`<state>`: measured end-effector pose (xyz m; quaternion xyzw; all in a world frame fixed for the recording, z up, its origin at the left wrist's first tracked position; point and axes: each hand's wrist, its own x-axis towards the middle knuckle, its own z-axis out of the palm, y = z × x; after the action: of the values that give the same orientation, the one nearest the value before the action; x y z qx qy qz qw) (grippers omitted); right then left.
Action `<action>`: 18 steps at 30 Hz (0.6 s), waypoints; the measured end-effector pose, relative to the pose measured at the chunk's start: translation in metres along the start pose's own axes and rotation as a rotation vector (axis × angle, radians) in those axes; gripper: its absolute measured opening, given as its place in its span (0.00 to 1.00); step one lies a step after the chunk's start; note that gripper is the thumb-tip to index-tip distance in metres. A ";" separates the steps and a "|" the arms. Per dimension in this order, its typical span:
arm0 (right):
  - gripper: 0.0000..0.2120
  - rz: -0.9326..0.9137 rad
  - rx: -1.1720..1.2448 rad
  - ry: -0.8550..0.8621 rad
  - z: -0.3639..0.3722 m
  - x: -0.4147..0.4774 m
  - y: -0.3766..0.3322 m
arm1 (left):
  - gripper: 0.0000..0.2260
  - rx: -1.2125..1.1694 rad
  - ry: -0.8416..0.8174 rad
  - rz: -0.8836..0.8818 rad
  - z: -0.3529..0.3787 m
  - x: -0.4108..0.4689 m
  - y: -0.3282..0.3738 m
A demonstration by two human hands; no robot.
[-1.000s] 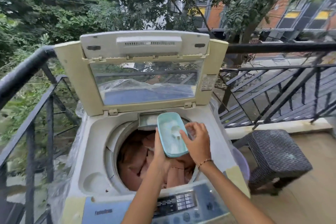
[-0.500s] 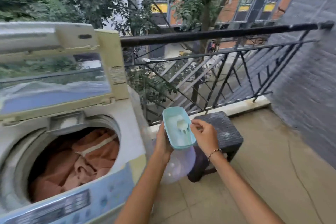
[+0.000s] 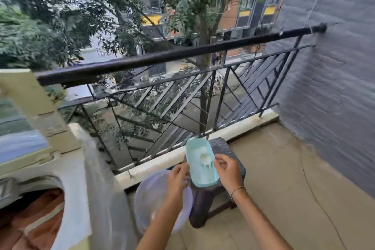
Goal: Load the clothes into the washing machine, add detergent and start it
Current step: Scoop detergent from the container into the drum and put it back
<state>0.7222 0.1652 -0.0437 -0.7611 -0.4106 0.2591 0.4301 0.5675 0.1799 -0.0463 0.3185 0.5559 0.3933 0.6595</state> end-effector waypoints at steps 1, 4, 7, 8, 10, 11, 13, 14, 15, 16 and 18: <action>0.06 0.018 -0.002 0.001 -0.001 0.011 0.006 | 0.06 0.004 0.003 -0.012 0.009 0.010 -0.002; 0.07 0.062 -0.030 0.013 -0.006 0.038 0.018 | 0.07 0.024 0.004 -0.062 0.035 0.038 -0.005; 0.07 0.075 -0.042 0.021 -0.013 0.067 0.028 | 0.07 0.059 0.004 -0.076 0.061 0.064 -0.007; 0.07 0.085 -0.048 0.015 -0.016 0.078 0.031 | 0.08 0.068 0.000 -0.078 0.069 0.073 -0.007; 0.08 0.120 -0.061 -0.013 -0.019 0.099 0.037 | 0.08 0.101 -0.002 -0.089 0.083 0.090 -0.008; 0.08 0.140 -0.064 -0.034 -0.020 0.110 0.040 | 0.08 0.116 0.000 -0.099 0.089 0.098 -0.008; 0.10 0.184 -0.069 -0.073 -0.020 0.134 0.047 | 0.08 0.141 0.015 -0.119 0.103 0.118 -0.009; 0.10 0.203 -0.077 -0.089 -0.020 0.148 0.051 | 0.08 0.146 0.032 -0.128 0.111 0.130 -0.011; 0.11 0.218 -0.083 -0.107 -0.018 0.162 0.056 | 0.08 0.151 0.053 -0.141 0.118 0.143 -0.013; 0.11 0.231 -0.086 -0.126 -0.017 0.176 0.062 | 0.08 0.160 0.073 -0.156 0.126 0.156 -0.014; 0.12 0.256 -0.111 -0.168 -0.015 0.201 0.070 | 0.08 0.205 0.103 -0.181 0.138 0.181 -0.019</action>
<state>0.8677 0.3092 -0.1052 -0.8054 -0.3584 0.3516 0.3151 0.7200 0.3310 -0.1252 0.3123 0.6526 0.2892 0.6268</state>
